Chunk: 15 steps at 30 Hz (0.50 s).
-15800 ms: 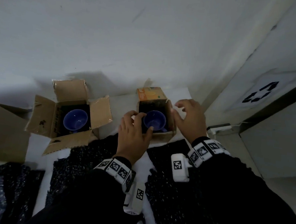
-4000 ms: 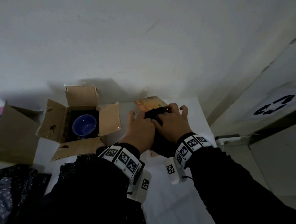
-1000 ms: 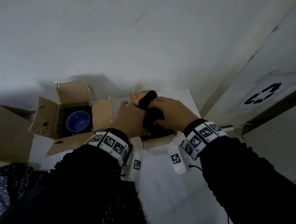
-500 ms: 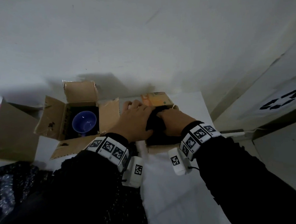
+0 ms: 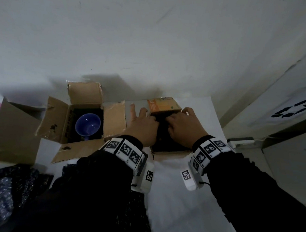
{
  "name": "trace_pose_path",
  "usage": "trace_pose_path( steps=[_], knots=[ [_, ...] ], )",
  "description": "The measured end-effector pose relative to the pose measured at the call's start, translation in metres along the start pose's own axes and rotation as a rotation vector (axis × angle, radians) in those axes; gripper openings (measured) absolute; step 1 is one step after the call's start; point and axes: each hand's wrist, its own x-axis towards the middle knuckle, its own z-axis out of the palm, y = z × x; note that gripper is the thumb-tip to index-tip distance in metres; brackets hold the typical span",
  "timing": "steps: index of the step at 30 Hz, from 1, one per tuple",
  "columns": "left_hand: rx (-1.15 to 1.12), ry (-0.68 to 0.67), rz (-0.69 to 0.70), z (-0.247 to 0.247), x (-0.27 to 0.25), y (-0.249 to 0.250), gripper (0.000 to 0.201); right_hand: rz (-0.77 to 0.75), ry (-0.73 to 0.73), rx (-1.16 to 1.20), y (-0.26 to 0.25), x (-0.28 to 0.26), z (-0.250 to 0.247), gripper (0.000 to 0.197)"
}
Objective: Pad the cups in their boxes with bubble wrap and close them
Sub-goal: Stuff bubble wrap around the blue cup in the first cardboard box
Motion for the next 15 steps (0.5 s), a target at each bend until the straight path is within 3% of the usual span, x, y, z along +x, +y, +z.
trace_pose_path(
  steps=[2, 5, 8, 11, 15],
  knots=[
    [-0.015, -0.014, 0.004, 0.001, 0.002, -0.002, 0.034, 0.047, -0.008, -0.014, -0.003, 0.0, 0.003, 0.046],
    [-0.019, 0.013, 0.004, -0.002, 0.001, -0.004, 0.035, 0.075, -0.103, 0.044, -0.005, 0.008, -0.004, 0.031],
    [0.003, 0.164, 0.018, -0.008, -0.008, -0.006, 0.048, 0.091, -0.139, 0.183, 0.007, 0.008, -0.021, 0.025],
    [-0.007, 0.323, 0.017, -0.009, -0.021, -0.008, 0.039, 0.095, -0.059, 0.149, 0.026, -0.007, -0.031, 0.031],
    [0.142, 0.223, 0.017, -0.014, -0.025, 0.001, 0.022, 0.088, -0.158, 0.042, 0.03, -0.02, -0.039, 0.034]
  ],
)
